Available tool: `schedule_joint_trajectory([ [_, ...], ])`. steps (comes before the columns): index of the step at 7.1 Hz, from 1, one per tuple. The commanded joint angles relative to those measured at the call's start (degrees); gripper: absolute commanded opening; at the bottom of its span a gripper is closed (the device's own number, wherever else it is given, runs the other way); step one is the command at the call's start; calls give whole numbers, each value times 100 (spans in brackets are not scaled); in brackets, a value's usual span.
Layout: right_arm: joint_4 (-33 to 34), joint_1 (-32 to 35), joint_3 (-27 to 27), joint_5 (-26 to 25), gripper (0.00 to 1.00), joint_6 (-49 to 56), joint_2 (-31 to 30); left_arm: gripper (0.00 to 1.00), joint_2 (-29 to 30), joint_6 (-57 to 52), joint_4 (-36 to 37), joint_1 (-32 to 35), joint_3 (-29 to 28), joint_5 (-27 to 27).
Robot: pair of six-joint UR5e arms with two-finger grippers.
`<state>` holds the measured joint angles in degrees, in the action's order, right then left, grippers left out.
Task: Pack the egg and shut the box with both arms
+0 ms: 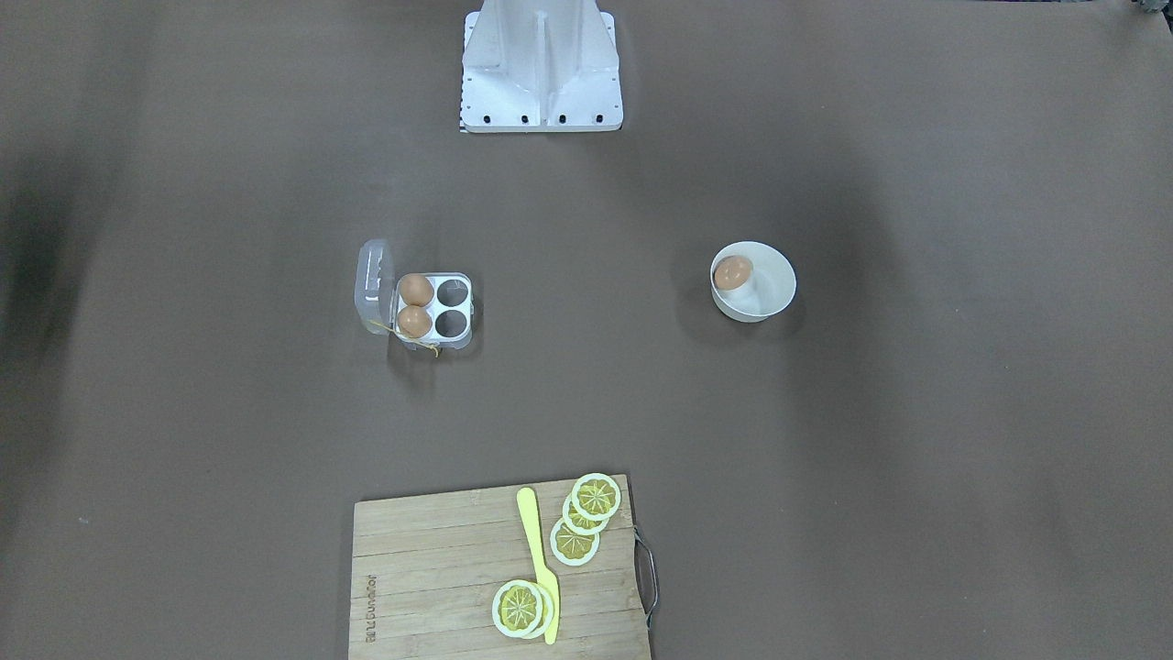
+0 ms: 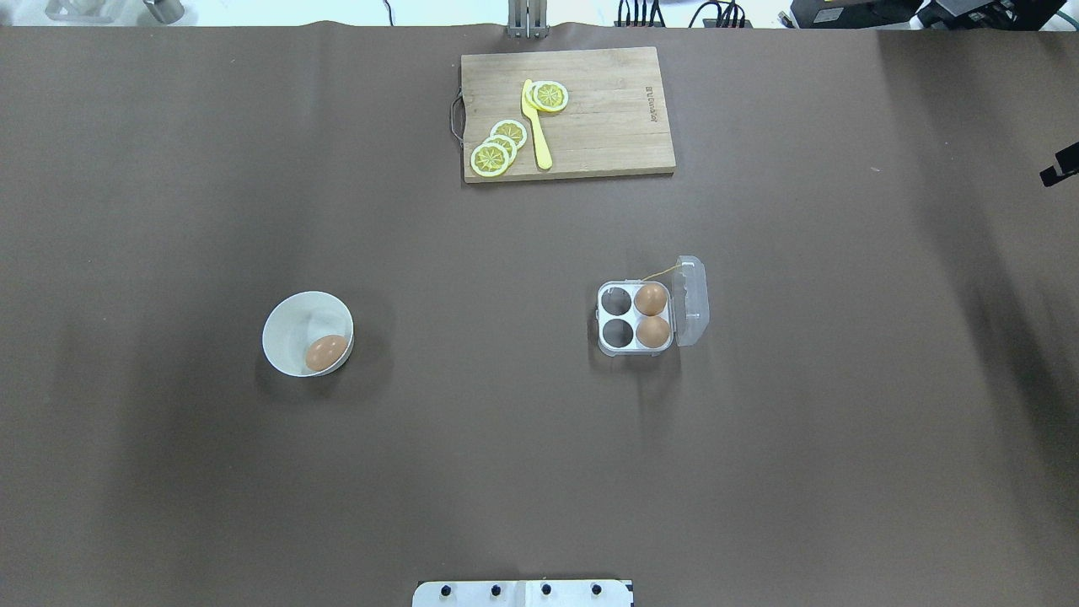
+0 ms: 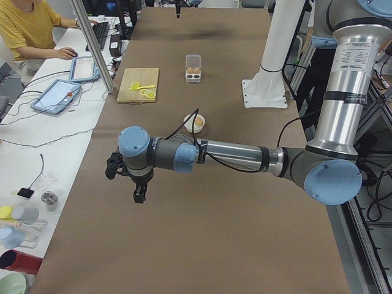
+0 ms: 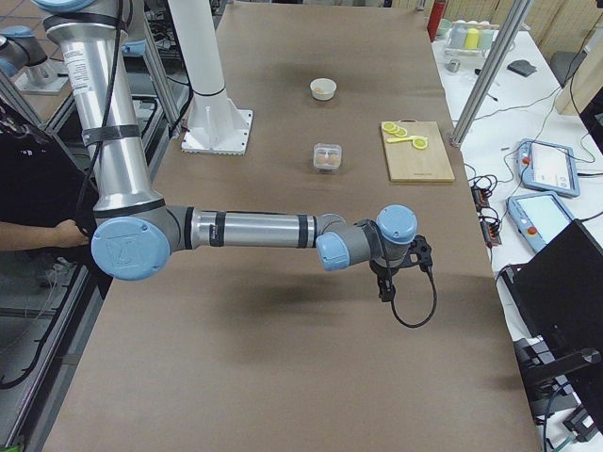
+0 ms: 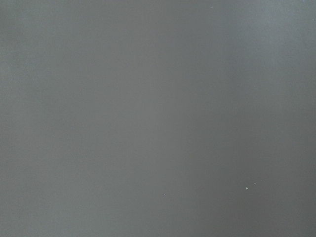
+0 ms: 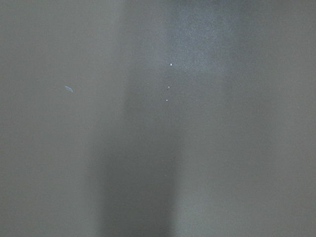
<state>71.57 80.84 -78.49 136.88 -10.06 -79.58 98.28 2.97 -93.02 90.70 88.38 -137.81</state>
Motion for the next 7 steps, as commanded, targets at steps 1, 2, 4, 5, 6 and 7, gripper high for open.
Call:
schedule_joint_trajectory([
  [1,-11,2,1,5,100,12,-14,98,16,11,12,0,21,0],
  [2,-20,11,-8,14,100,13,-23,98,59,11,12,0,21,0],
  [4,-20,28,1,57,100,13,-49,98,190,72,46,-78,266,0],
  [5,-20,28,-8,66,100,13,-67,98,209,273,90,-427,563,26],
  [6,-20,28,-8,58,100,13,-67,98,218,414,56,-813,792,53],
  [7,-12,37,-17,66,100,4,-76,98,227,868,38,-1104,1247,88],
])
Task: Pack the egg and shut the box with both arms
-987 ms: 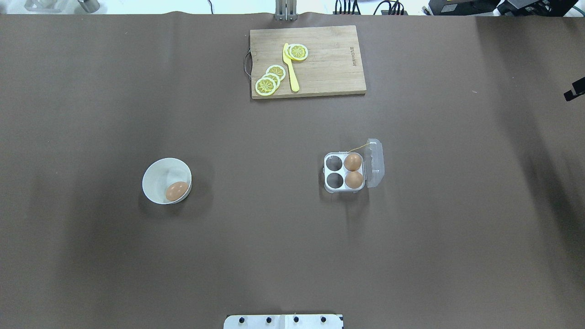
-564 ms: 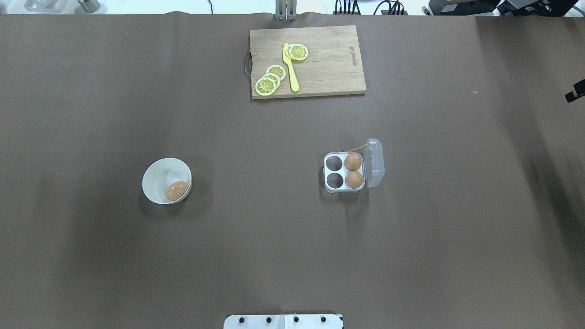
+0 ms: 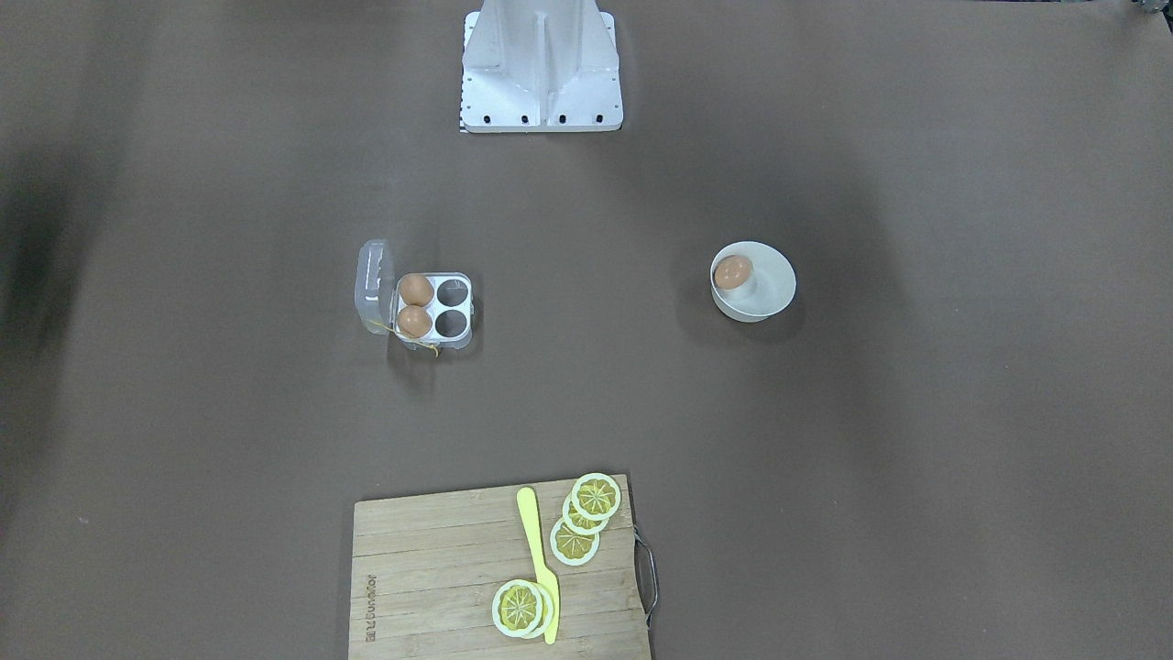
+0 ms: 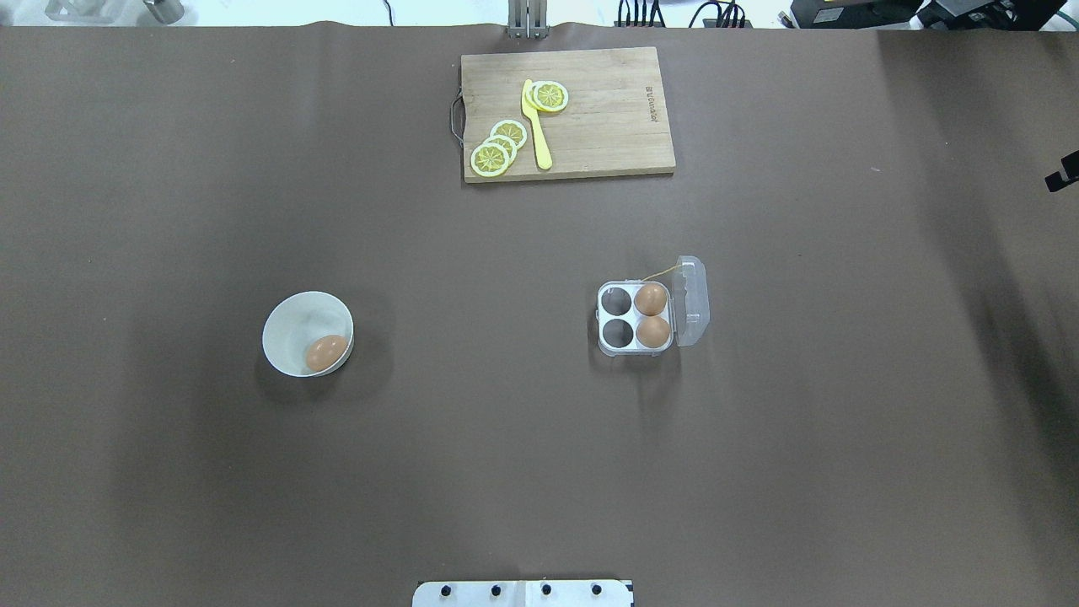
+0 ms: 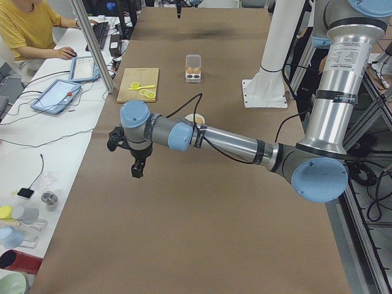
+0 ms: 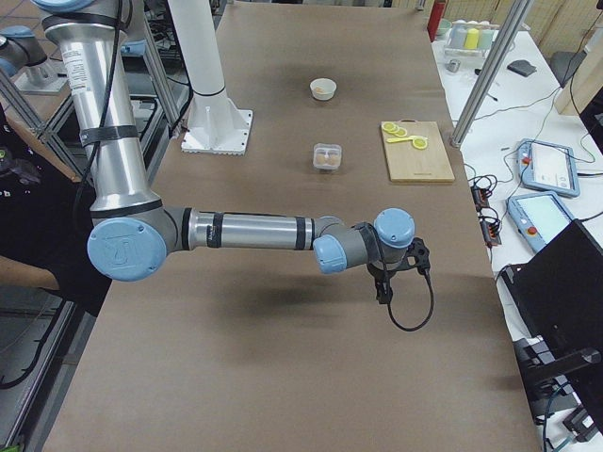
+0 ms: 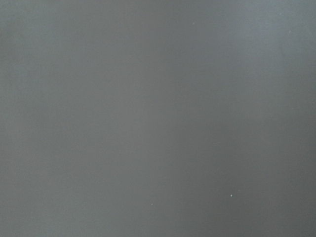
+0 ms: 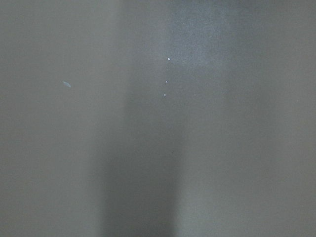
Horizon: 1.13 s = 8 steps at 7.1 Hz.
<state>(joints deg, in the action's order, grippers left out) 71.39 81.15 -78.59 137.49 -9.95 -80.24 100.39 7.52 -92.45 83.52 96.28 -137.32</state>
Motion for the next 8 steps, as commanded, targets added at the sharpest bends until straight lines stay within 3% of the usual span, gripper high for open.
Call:
schedule_joint_trajectory([
  [1,16,15,1,6,100,2,-9,98,16,765,-18,-789,767,108],
  [4,-19,15,-8,24,100,2,-62,98,51,1734,-27,-1959,1453,336],
  [8,-46,15,-42,-2,100,10,-88,97,427,2575,-27,-3295,1561,732],
])
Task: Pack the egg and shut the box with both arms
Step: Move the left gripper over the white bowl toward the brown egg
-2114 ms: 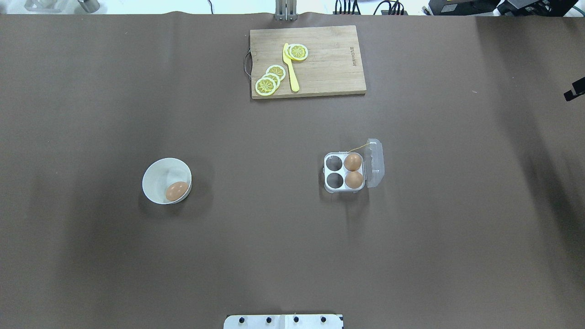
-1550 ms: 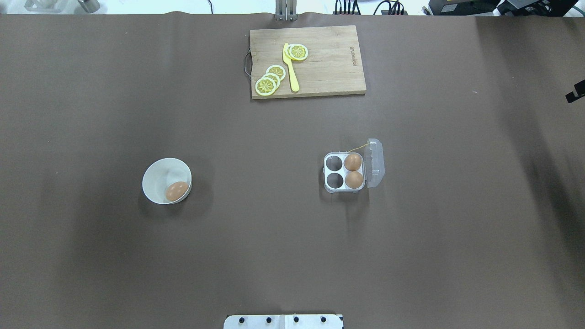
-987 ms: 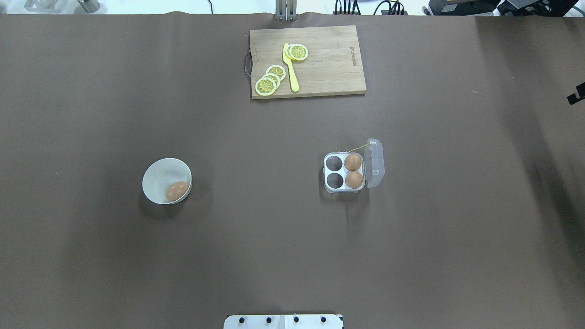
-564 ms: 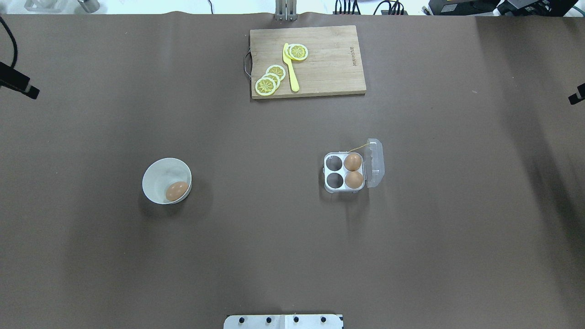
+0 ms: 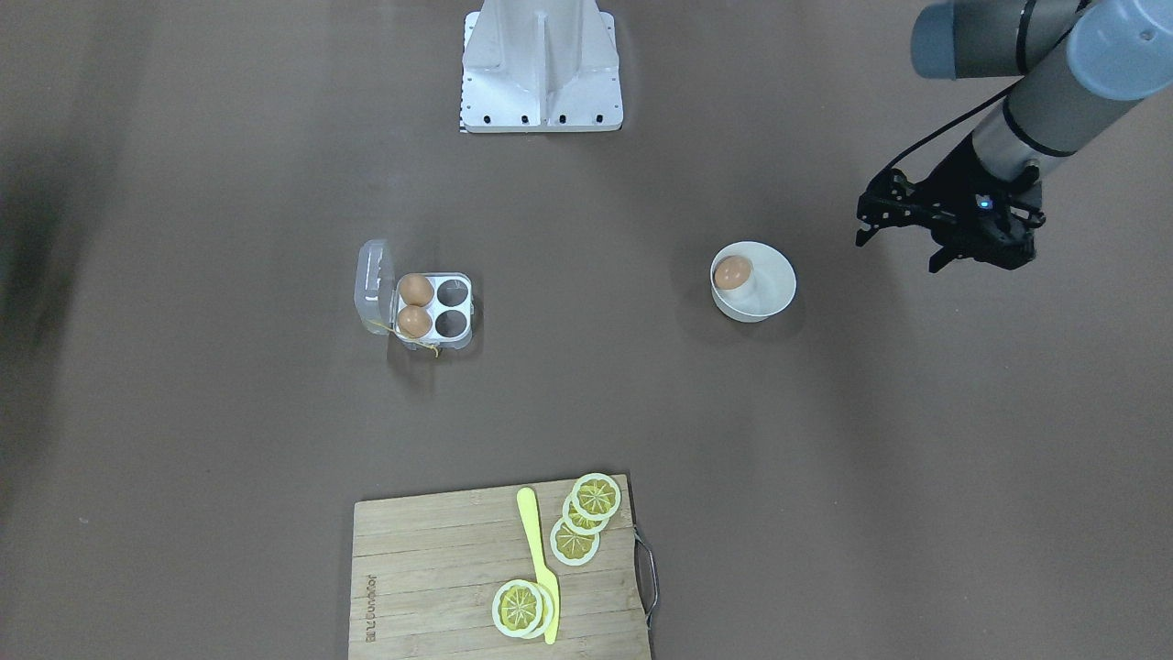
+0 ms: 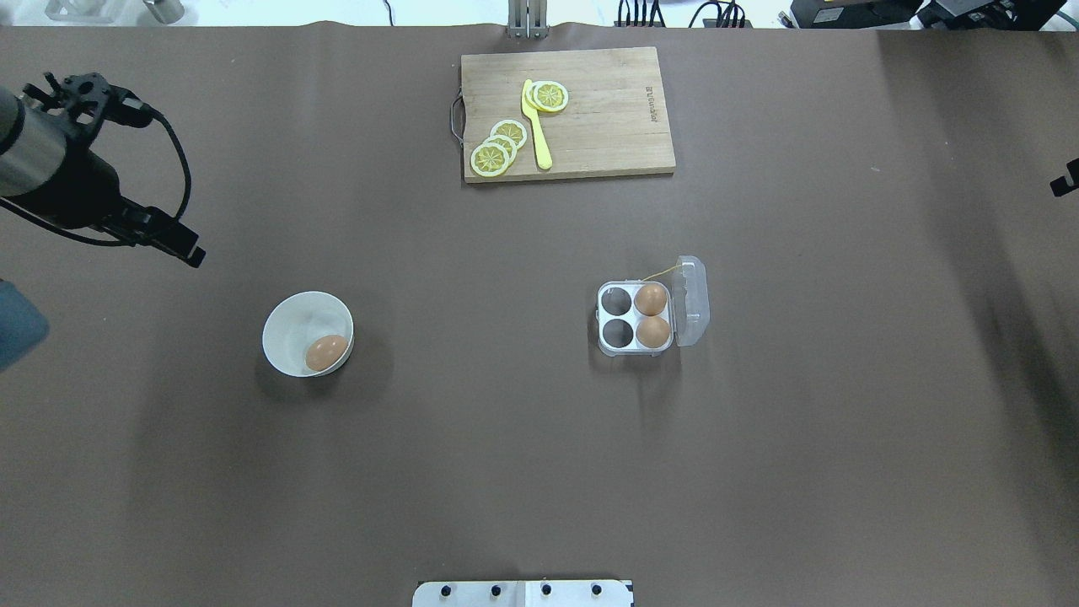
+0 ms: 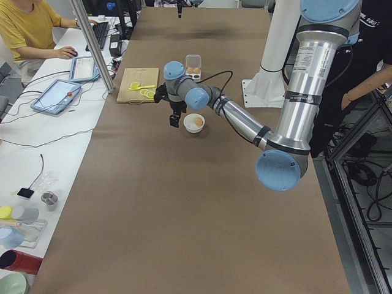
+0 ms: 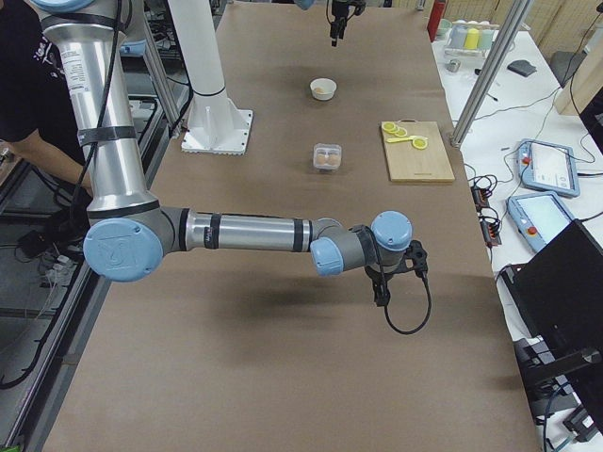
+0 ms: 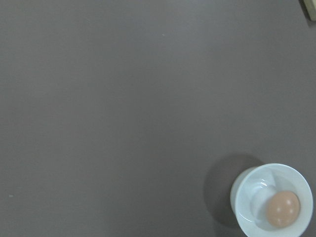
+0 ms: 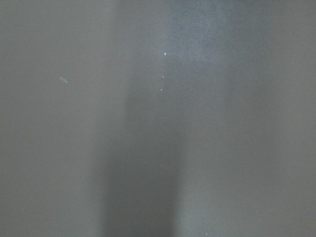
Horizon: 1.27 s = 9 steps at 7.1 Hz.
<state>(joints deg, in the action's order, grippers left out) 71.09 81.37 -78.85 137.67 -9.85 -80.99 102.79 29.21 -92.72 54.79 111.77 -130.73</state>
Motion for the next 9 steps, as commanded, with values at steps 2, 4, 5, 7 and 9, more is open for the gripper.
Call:
schedule_joint_trajectory([
  [2,-25,45,-25,-91,100,-8,-110,97,408,795,0,-977,3,564],
  [4,-25,98,-42,-82,100,1,-180,97,496,850,0,-1137,-102,575],
  [5,-25,107,-34,-91,100,-8,-163,91,610,841,0,-1146,-303,575],
  [7,-25,116,-34,-91,100,-8,-163,85,733,797,-52,-1330,-628,566],
  [9,-25,116,-34,-91,100,-8,-163,84,751,797,-463,-1340,-1005,566],
])
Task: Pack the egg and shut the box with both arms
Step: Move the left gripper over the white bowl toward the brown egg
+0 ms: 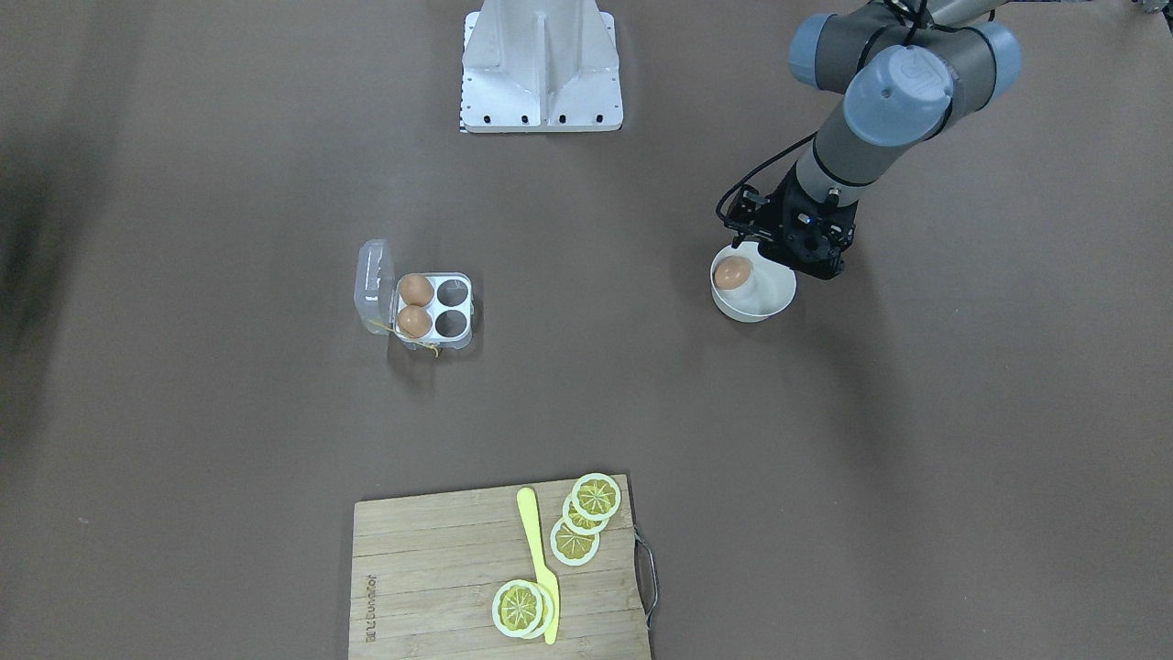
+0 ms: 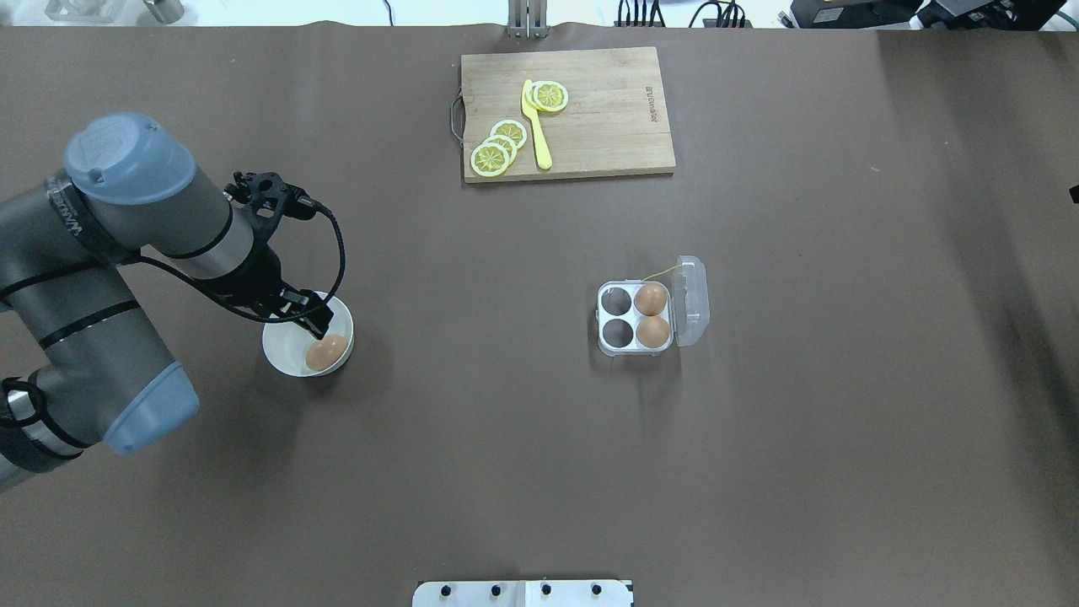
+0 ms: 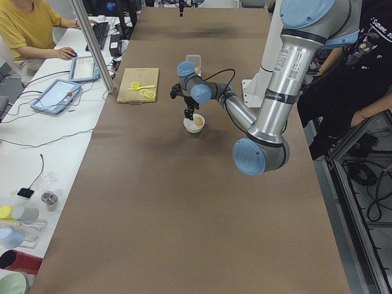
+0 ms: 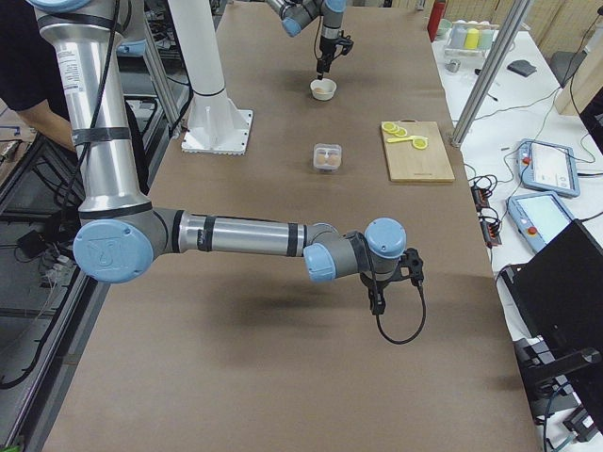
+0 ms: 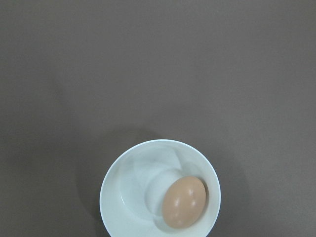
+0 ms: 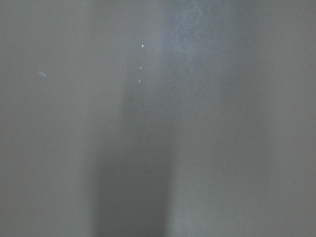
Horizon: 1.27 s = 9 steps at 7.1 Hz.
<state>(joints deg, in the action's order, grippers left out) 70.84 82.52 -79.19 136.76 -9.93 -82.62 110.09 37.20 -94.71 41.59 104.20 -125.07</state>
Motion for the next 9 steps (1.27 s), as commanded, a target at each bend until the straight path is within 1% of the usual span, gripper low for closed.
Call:
schedule_joint_trajectory([
  [1,0,9,0,0,100,0,0,81,4,-2,-520,-19,-451,0],
  [2,0,9,0,0,100,9,0,78,21,15,-574,-28,-488,0],
  [7,0,36,0,0,100,9,0,77,30,68,-575,-195,-479,-9],
  [9,0,44,0,0,100,9,0,70,22,68,-575,-282,-488,0],
])
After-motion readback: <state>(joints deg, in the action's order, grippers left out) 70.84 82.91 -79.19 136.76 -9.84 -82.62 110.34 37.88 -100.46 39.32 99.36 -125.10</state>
